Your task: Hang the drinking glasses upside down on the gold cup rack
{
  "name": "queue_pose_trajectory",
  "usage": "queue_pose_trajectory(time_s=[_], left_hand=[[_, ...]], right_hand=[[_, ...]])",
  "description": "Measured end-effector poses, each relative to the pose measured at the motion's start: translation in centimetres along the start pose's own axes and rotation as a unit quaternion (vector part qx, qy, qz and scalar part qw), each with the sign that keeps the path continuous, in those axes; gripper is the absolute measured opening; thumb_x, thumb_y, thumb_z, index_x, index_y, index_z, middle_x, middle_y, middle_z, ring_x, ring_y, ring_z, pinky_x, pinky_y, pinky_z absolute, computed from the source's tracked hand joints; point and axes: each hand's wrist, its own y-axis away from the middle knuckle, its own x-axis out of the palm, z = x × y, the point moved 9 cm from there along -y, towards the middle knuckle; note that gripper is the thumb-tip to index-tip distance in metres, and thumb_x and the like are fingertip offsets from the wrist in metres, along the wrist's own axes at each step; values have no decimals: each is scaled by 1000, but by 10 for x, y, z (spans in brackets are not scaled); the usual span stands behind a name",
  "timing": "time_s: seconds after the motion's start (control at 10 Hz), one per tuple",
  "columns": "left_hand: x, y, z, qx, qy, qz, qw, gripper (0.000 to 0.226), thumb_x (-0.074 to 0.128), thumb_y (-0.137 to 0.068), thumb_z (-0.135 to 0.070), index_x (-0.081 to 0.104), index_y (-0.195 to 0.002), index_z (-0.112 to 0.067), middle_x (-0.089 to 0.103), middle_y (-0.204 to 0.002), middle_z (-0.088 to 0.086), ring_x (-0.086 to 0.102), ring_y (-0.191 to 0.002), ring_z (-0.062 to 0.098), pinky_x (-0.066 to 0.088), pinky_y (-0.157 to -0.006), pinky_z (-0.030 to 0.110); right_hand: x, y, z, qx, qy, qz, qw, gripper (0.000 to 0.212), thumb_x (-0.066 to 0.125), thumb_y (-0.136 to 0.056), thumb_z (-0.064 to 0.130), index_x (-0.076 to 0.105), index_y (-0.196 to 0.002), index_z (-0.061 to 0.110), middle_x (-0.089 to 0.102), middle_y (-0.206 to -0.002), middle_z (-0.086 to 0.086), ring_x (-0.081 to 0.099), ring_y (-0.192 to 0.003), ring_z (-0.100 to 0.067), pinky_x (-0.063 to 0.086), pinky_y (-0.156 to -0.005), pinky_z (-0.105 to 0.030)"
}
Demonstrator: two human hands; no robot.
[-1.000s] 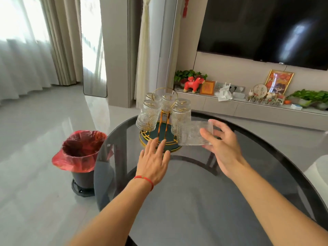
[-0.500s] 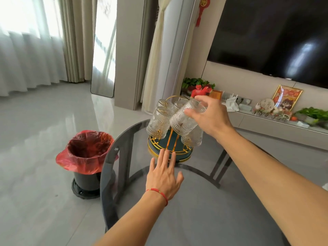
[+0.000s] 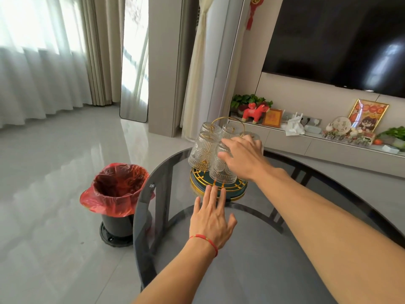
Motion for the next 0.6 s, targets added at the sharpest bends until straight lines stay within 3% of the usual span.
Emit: queue_pose_trajectory(time_s=[0.3, 0.5, 0.6], left_hand=[[-3, 1, -1, 1, 1, 4, 1000, 75, 25, -100, -57, 2, -161, -19, -2, -171, 10, -10, -155, 26, 2, -125, 48], [-9, 2, -2, 1, 15, 1, 1000, 73, 28, -100, -54, 9, -161, -18, 4, -171, 8, -4, -156, 26, 6, -126, 47], [-15, 8, 0, 3, 20, -2, 1000, 68, 31, -100, -52, 21, -159, -18, 11, -170, 6, 2, -156, 25, 14, -126, 49]], right_hand=[[10, -1, -3, -6, 32, 31, 999, 51, 23, -104, 48, 47, -142, 24, 60, -147, -3, 42, -140, -28, 23, -107, -57], [2, 15, 0, -45, -3, 24, 999, 61, 29, -107, 45, 25, -161, 18, 31, -168, -7, 23, -156, -26, 16, -123, -56], [-14, 39, -8, -59, -16, -32, 998, 59, 37, -105, 34, 28, -160, 13, 30, -169, -9, 22, -157, -25, 13, -126, -55]])
